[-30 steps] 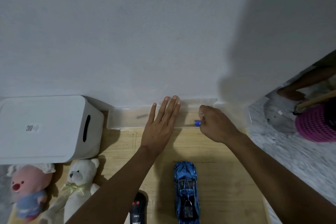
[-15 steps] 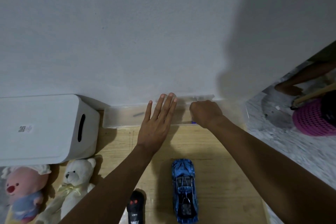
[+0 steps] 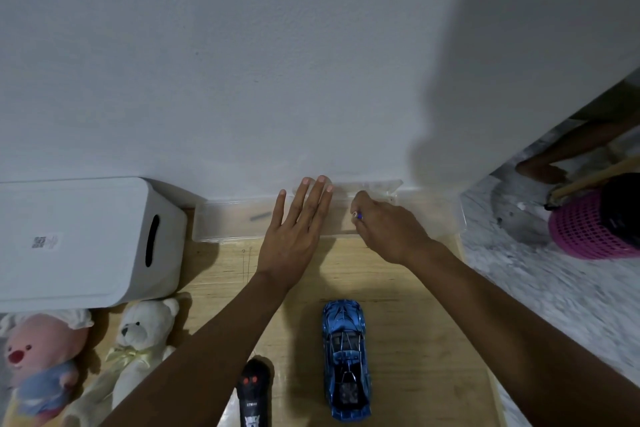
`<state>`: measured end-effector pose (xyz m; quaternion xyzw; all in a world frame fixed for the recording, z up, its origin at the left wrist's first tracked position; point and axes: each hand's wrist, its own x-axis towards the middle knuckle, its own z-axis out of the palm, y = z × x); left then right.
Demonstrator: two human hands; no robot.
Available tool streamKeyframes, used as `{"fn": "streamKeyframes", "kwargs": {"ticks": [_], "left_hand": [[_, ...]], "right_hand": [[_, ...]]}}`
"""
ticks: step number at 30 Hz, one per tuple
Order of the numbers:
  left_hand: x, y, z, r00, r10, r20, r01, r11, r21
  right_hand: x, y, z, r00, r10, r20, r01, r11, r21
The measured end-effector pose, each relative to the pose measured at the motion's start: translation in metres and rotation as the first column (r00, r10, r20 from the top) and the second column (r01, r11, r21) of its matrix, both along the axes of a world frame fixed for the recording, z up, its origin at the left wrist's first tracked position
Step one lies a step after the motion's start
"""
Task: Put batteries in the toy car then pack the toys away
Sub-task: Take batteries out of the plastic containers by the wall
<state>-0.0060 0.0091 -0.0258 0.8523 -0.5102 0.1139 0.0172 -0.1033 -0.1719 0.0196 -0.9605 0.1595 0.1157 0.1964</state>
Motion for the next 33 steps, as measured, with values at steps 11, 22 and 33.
{"fn": "streamKeyframes", "kwargs": {"ticks": [11,22,33], "left_hand": [[0.001,0.0,0.001,1.0,-0.004,-0.021,0.004,1.0,0.002],[0.001,0.0,-0.002,0.999,-0.006,-0.046,0.005,1.0,-0.022],[0.0,0.0,-0.002,0.999,-0.011,-0.041,0.01,1.0,-0.014]], "right_hand": [[-0.009,-0.009,0.006,0.996,0.036,-0.087,-0.057,0.967,-0.248],[0.038,-0.012,-0.005,0.919,0.016,-0.393,-0.133,0.953,-0.273],[0.025,-0.007,-0.022,0.979,0.08,-0.187,-0.14,0.93,-0.339]]}}
